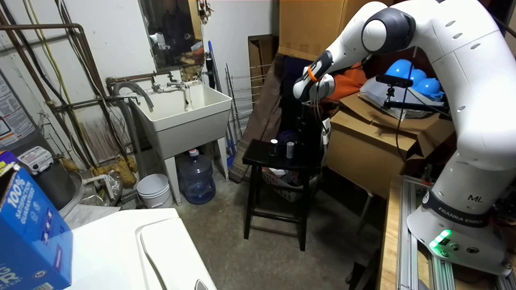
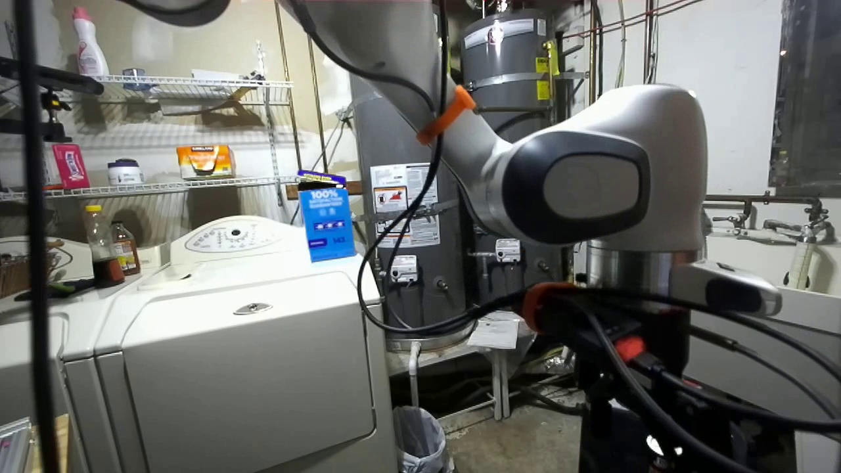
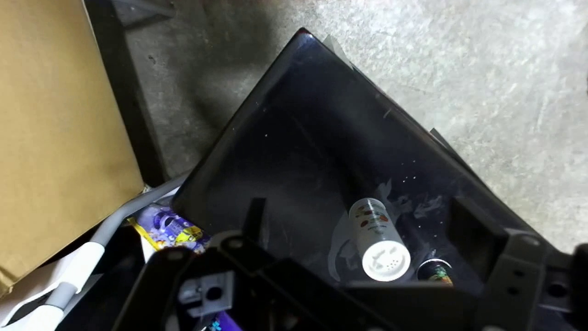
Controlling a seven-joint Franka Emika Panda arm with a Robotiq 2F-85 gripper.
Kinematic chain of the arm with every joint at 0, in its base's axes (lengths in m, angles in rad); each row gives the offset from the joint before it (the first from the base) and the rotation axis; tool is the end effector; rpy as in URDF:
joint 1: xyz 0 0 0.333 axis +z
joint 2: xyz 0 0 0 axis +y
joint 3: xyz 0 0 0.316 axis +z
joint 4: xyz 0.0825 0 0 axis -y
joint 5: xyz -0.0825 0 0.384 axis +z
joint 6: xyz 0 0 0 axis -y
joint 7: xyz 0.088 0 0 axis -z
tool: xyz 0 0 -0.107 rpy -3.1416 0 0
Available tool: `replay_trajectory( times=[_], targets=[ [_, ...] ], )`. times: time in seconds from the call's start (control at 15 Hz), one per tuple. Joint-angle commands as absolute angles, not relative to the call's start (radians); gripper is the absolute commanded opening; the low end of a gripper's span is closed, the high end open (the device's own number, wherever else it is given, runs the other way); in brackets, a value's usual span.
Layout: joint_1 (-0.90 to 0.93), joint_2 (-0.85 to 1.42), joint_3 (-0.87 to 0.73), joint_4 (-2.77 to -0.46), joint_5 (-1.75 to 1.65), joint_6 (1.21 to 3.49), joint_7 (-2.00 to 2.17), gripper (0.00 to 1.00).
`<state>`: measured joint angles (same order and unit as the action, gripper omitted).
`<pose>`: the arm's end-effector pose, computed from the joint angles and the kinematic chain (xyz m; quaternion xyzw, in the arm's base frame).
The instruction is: Put the bottle on top of the washer
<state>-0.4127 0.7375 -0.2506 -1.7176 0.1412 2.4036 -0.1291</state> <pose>0.5344 -0.3982 0.1680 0.9575 -0.2856 -0.0257 0.0299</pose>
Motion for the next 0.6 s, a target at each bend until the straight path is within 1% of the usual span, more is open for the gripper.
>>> replay_trajectory(
  times=[0.0, 0.27, 0.47, 0.53],
  targets=[
    [-0.46, 0.901, -0.226, -1.507, 0.145, 2.386, -0.085, 1.0],
    [-0.51, 1.024, -0.186, -1.347, 0.169, 2.404, -0.086, 1.0],
    [-0.536, 1.078, -0.155, -1.246, 0.181, 2.37, -0.084, 1.0],
    [-0.517, 1.025, -0.178, -1.347, 0.15, 2.402, -0.09, 1.0]
  ],
)
